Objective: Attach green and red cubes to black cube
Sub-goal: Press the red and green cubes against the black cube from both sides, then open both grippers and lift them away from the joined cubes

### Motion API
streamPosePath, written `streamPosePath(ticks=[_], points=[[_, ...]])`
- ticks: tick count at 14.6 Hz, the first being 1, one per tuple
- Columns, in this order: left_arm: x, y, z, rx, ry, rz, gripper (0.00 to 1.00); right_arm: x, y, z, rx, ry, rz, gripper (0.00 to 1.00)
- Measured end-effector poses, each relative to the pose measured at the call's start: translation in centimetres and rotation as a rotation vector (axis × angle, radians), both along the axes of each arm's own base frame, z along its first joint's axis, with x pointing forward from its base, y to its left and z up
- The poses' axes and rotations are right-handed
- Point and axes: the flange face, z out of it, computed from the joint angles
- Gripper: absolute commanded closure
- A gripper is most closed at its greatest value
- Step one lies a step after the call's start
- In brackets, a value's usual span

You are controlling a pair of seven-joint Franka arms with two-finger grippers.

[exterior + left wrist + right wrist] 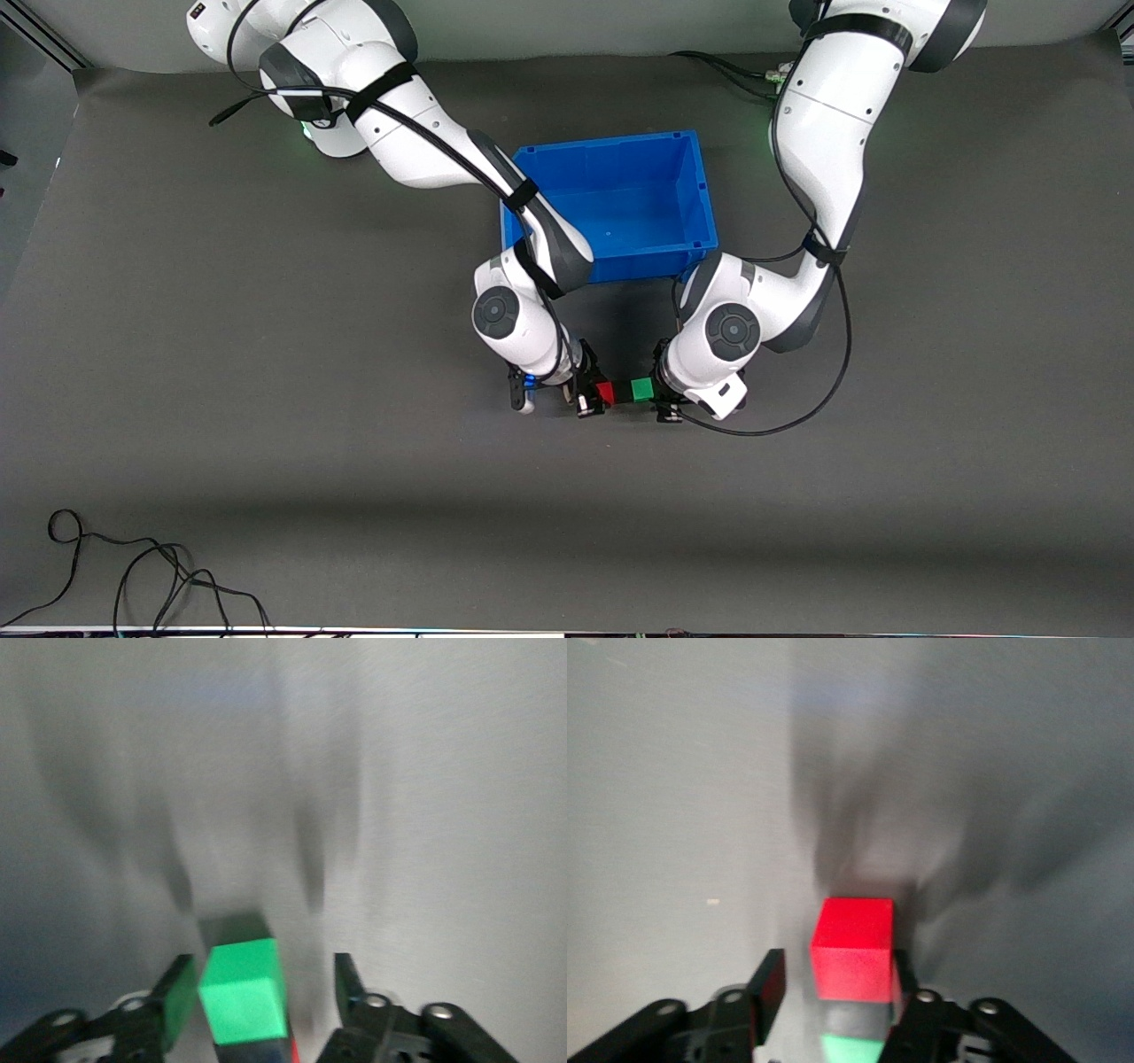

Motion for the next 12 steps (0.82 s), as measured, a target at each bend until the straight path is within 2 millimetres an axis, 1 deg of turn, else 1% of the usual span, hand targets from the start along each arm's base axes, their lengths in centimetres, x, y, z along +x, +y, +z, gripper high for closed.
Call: streamPosePath(ticks=[2,4,5,6,8,9,12], points=[[1.5,2.3,2.6,0.006,0.0,-0.013,0.0,1.1,-1.2,2.3,-0.019,0.012,0.001,0.0],[2.3,5.2,5.1,0.024,0.019,-0.105,0.0,2.4,-3.0,5.4,-0.044,0.025,-0.001,0.0],[2.7,8.2,7.1,0.033,0.056,-0.218,0.0,3.3,-4.5,8.3,-0.059,0.03,0.004,0.0],[2.9,10.2,8.5,0.037,0.069,-0.292,0.0,3.7,-5.6,10.0,-0.079,0.035,0.034,0.0],[3.2,14.5,11.5,0.061,0.079,-0.492,0.0,4.7,-9.2,14.2,-0.133,0.056,0.123,0.0],[3.3,16.8,13.2,0.08,0.075,-0.579,0.0,5.1,-11.4,16.8,-0.153,0.062,0.168,0.0],[2.8,23.2,18.1,0.083,0.052,-0.779,0.0,5.0,-17.3,24.3,-0.199,0.063,0.312,0.0]])
